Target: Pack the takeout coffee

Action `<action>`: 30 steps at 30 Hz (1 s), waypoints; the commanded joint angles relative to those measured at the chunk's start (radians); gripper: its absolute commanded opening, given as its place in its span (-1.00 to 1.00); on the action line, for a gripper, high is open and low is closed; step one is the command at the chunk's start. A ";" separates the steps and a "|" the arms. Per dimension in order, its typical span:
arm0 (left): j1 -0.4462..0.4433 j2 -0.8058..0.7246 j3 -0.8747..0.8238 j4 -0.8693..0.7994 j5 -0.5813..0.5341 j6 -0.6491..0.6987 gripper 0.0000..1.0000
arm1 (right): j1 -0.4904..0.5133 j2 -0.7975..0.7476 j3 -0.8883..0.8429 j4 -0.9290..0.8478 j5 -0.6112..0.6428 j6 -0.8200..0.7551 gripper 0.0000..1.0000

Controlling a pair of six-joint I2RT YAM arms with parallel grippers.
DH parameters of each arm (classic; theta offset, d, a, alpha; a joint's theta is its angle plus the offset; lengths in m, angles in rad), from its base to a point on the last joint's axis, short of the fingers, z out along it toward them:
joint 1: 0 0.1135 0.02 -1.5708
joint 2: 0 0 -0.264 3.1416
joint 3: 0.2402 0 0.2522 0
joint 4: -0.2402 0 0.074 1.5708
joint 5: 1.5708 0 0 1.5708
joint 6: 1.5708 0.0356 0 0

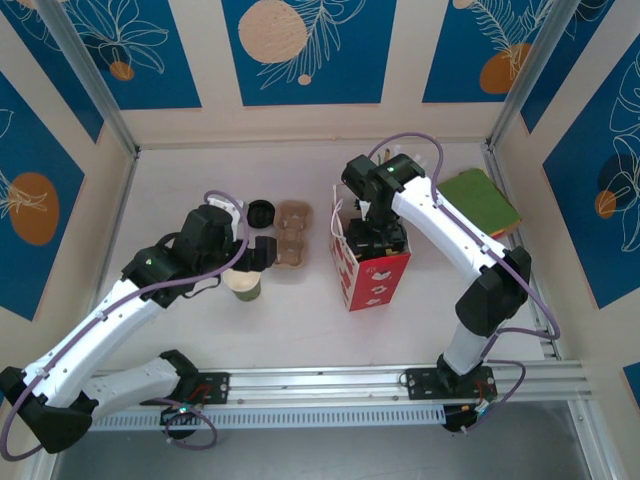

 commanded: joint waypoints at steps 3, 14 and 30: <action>0.012 -0.011 -0.010 -0.003 0.001 -0.001 1.00 | 0.005 -0.032 -0.018 -0.019 -0.023 0.004 0.29; 0.013 -0.012 -0.009 -0.006 -0.001 0.005 1.00 | 0.004 -0.026 -0.016 -0.016 -0.013 0.004 0.29; 0.013 0.000 -0.008 0.001 0.004 0.007 1.00 | -0.008 -0.029 -0.024 -0.019 -0.003 0.004 0.29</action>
